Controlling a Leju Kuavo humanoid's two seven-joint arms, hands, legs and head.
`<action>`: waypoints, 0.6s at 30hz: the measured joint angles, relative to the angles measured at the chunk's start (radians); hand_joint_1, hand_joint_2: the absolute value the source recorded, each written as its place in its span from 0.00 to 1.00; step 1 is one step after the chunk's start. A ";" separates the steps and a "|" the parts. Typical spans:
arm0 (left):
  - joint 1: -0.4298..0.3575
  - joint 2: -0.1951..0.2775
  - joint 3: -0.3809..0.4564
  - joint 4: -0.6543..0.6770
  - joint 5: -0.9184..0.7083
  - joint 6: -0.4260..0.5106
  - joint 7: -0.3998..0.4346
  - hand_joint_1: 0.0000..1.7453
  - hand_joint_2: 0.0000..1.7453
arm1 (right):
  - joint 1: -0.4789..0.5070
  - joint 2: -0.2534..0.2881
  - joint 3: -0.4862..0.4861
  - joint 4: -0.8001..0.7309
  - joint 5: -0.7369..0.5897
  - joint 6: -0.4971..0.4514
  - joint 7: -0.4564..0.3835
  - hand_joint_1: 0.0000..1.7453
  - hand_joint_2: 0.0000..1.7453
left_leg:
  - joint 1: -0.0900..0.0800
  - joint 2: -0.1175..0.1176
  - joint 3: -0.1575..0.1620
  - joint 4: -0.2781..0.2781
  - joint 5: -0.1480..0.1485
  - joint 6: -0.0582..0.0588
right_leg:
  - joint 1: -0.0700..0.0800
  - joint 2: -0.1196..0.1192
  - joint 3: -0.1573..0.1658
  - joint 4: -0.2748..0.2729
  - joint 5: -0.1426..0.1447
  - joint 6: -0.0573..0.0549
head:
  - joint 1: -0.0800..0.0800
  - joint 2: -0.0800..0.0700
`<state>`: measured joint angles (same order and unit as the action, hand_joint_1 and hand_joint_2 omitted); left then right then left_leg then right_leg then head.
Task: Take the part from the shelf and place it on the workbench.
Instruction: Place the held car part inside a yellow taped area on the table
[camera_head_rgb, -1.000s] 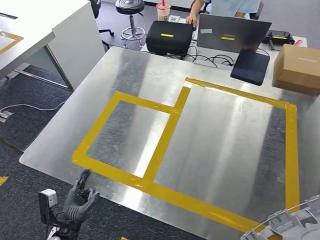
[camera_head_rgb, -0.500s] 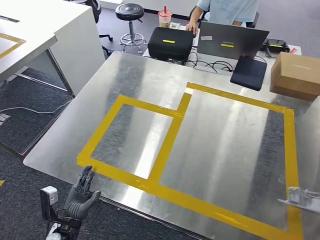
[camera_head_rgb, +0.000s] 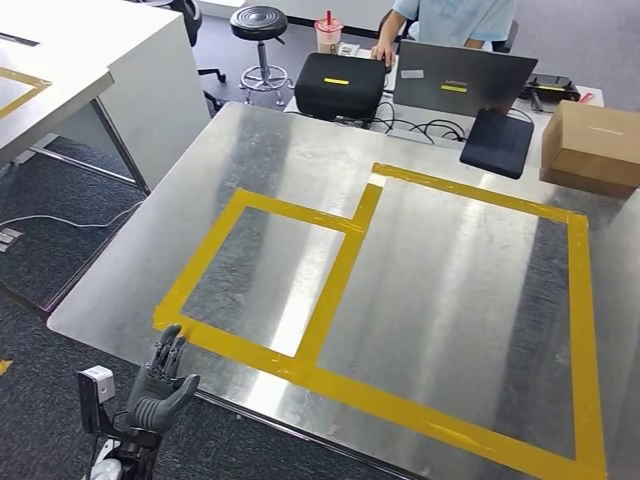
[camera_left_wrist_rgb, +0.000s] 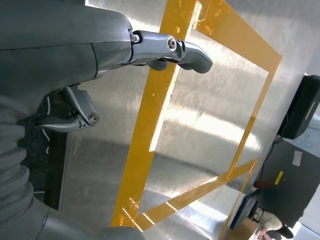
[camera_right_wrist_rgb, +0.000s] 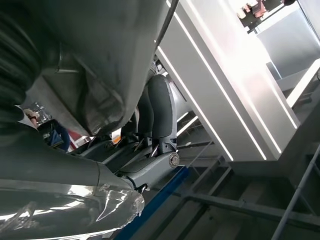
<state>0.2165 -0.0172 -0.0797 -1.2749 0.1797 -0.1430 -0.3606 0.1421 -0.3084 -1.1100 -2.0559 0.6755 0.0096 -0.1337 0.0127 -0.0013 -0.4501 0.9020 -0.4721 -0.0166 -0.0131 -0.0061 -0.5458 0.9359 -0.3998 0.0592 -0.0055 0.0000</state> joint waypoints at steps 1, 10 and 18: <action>0.000 0.000 0.000 0.000 0.000 0.002 0.001 0.00 1.00 | 0.001 -0.003 0.007 0.004 -0.001 -0.019 -0.002 0.77 1.00 | 0.000 0.000 0.000 0.000 0.000 0.000 | 0.000 0.000 0.000 0.000 0.000 0.000 | 0.000 0.000; 0.000 0.000 0.007 -0.003 -0.008 0.005 0.008 0.00 1.00 | 0.079 -0.056 0.168 0.010 0.017 -0.022 0.058 0.77 1.00 | 0.000 0.000 0.000 0.000 0.001 0.000 | -0.001 0.000 0.000 0.001 0.000 0.000 | 0.000 0.000; -0.002 -0.006 0.025 0.001 -0.040 -0.022 0.002 0.00 1.00 | 0.144 -0.097 0.348 -0.028 -0.023 0.094 0.149 0.77 1.00 | 0.003 0.000 0.005 0.000 0.000 -0.001 | 0.003 0.001 0.001 0.000 -0.001 -0.001 | 0.000 0.000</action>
<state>0.2141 -0.0228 -0.0545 -1.2743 0.1392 -0.1649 -0.3585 0.2858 -0.4051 -0.7624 -2.0841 0.6524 0.1038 0.0149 0.0154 -0.0013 -0.4452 0.9021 -0.4723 -0.0181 -0.0101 -0.0055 -0.5446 0.9364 -0.4008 0.0581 -0.0060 0.0000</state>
